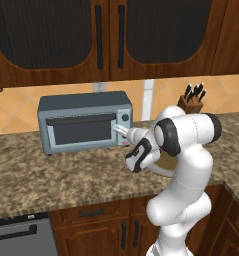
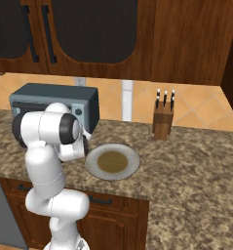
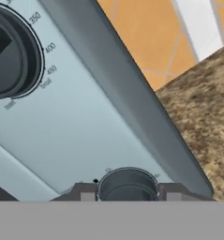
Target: Pick up the kebab skewer and baguette bread, and place them inside the toaster oven. Close the toaster oven door and start by setting the timer.
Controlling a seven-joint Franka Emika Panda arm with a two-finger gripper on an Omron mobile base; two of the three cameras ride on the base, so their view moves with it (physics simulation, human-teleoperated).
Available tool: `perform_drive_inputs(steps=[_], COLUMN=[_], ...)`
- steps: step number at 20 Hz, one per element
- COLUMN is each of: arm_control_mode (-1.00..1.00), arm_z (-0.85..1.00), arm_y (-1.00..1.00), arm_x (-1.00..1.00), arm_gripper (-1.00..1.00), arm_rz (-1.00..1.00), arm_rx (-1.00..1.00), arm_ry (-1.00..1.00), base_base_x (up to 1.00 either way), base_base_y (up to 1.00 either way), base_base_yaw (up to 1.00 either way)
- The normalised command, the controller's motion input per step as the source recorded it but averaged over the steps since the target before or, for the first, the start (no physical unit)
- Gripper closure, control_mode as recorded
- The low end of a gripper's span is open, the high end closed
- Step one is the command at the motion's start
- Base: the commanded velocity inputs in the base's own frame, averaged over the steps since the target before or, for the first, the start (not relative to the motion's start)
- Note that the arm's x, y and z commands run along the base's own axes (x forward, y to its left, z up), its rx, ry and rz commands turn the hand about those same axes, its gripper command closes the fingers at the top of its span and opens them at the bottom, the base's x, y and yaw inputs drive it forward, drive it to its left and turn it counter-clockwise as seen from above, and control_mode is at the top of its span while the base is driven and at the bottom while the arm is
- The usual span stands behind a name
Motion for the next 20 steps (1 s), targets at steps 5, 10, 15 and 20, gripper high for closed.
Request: perform_drive_inputs(steps=[5,10,15,20], arm_control_mode=[-1.0,-1.0,-1.0,-1.0], arm_z=[0.0,-0.09,-0.19,-0.33], arm_y=[-0.04,-0.05,-0.01,0.0], arm_x=[0.0,0.0,0.0,0.0], arm_gripper=[1.0,1.0,1.0,1.0], arm_rz=[0.0,0.0,0.0,0.0], arm_rx=[0.18,0.17,0.17,0.16], arm_ry=[-0.2,-0.21,-0.21,-0.2], base_base_x=[0.0,0.0,0.0,0.0], base_base_y=[0.0,0.0,0.0,0.0], base_base_yaw=[0.0,0.0,0.0,0.0])
